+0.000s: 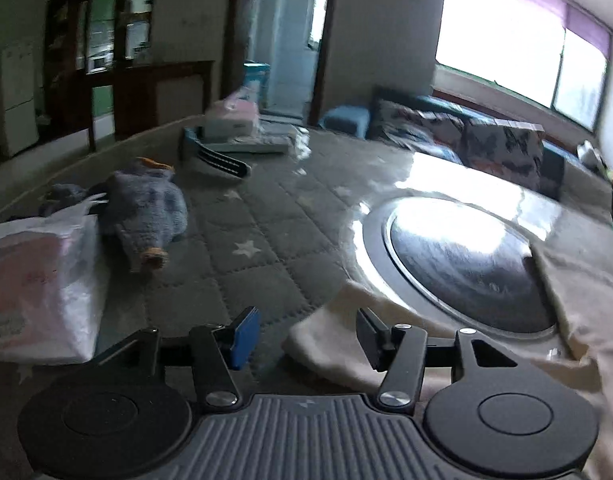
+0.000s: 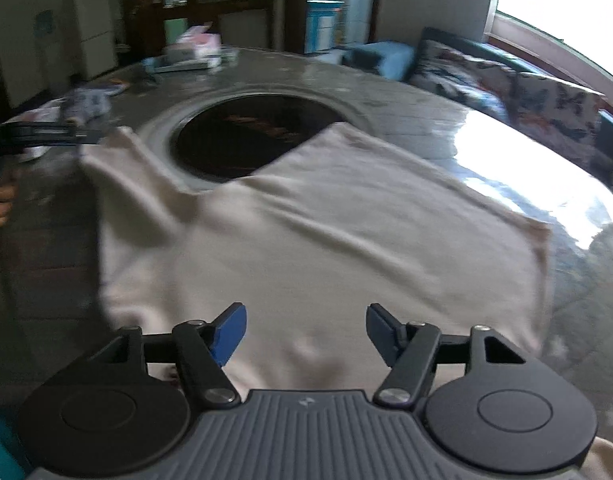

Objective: Fold clothes
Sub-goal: 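Fold the held sleeve over the sweatshirt body with the left gripper, then release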

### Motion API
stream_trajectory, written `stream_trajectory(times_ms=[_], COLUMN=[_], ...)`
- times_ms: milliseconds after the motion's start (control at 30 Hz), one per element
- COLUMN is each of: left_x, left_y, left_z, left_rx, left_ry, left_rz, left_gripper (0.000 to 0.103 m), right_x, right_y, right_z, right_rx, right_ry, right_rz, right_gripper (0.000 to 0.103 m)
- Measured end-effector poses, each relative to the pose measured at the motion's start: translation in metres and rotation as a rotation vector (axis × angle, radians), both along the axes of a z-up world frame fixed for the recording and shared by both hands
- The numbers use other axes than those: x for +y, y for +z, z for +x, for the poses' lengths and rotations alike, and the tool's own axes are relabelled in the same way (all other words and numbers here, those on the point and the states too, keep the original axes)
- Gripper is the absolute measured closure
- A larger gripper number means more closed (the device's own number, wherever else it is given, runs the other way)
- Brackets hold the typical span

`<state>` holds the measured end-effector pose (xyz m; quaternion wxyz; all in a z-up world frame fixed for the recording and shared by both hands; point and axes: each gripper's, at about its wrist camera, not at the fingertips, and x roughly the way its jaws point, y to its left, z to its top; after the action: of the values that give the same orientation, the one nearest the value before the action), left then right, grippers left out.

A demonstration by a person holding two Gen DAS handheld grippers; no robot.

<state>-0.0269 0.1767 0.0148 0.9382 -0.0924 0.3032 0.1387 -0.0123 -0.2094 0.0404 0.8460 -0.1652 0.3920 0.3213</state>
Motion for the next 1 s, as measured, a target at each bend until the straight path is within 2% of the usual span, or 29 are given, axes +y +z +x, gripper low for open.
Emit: stream_trajectory(times_ms=[33,100,133,200,367,500,567,600,633,700,767,800,900,1000], left_x=[-0.001,-0.004,-0.005,-0.008,-0.012,-0.015,-0.018,-0.020,-0.021,-0.023,-0.025,-0.023,-0.014,-0.007], left_y=[-0.002,-0.002,-0.002,-0.001,0.007,0.025,0.037,0.043,0.048,0.055,0.053,0.048,0.031,0.019], left_z=[0.002,0.003,0.004,0.007,0.008,0.009,0.008,0.007,0.006,0.003,0.004,0.006,0.010,0.009], left_rx=[0.005,0.002,0.001,0.001,-0.019,-0.070,-0.103,-0.119,-0.136,-0.163,-0.151,-0.126,-0.042,0.002], left_ry=[-0.008,-0.030,-0.036,-0.041,-0.029,-0.037,-0.045,-0.048,-0.052,-0.055,-0.038,-0.029,0.000,0.029], left_rz=[0.006,0.006,0.005,0.016,0.032,0.047,0.054,0.059,0.062,0.071,0.097,0.095,0.066,0.058], left_gripper=[0.068,0.083,0.090,0.093,0.095,0.095,0.095,0.095,0.095,0.095,0.095,0.095,0.095,0.094], right_x=[0.004,0.012,0.016,0.022,0.048,0.070,0.076,0.077,0.078,0.077,0.075,0.073,0.072,0.066], right_y=[0.000,0.001,0.002,0.006,0.011,0.002,-0.003,-0.002,-0.002,-0.001,-0.002,-0.004,-0.002,0.006], right_z=[-0.003,-0.010,-0.014,-0.021,-0.045,-0.057,-0.059,-0.060,-0.060,-0.063,-0.066,-0.067,-0.065,-0.066], right_rx=[0.004,0.005,0.006,0.008,-0.026,-0.036,-0.043,-0.048,-0.053,-0.049,-0.052,-0.056,-0.042,-0.049], right_ry=[0.021,0.061,0.081,0.125,0.276,0.363,0.372,0.376,0.379,0.395,0.416,0.423,0.425,0.420], right_rz=[0.001,0.008,0.011,0.028,0.014,-0.016,-0.027,-0.024,-0.021,-0.011,-0.015,-0.018,-0.004,0.016], right_gripper=[0.048,0.056,0.056,0.057,0.061,0.078,0.083,0.095,0.097,0.097,0.097,0.096,0.084,0.084])
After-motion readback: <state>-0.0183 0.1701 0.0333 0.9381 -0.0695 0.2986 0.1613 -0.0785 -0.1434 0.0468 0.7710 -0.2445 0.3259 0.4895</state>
